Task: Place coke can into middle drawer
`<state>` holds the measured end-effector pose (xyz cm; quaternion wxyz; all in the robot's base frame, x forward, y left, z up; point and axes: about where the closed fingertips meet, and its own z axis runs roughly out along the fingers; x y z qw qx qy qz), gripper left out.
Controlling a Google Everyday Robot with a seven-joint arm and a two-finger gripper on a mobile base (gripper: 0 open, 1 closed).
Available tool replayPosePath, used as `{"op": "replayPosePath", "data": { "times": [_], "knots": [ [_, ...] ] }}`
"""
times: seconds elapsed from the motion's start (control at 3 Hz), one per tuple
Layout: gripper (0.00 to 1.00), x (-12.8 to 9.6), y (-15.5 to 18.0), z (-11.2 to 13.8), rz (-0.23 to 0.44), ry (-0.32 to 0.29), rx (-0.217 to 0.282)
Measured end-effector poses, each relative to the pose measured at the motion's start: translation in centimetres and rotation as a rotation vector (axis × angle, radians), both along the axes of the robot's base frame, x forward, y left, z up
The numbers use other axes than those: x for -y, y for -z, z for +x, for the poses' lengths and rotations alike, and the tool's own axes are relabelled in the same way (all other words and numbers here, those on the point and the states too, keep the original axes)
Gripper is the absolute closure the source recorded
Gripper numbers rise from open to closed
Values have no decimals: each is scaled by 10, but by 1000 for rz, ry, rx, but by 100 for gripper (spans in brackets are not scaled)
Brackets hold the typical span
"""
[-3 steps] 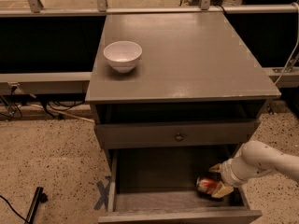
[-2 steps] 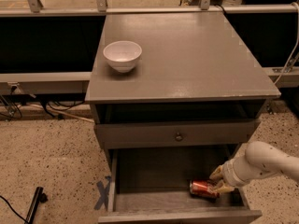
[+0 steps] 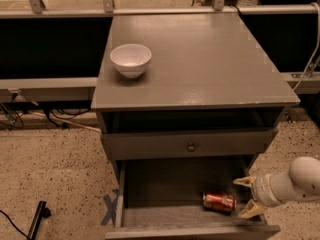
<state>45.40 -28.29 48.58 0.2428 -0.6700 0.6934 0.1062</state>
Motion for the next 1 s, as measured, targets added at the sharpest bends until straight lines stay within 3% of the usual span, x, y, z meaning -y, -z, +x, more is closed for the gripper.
{"op": "replayPosePath", "data": {
  "times": [0.33,1.0],
  "knots": [
    [6,10,-1,-9,8,13,8],
    [0,9,-1,-10,9,11,6]
  ]
}}
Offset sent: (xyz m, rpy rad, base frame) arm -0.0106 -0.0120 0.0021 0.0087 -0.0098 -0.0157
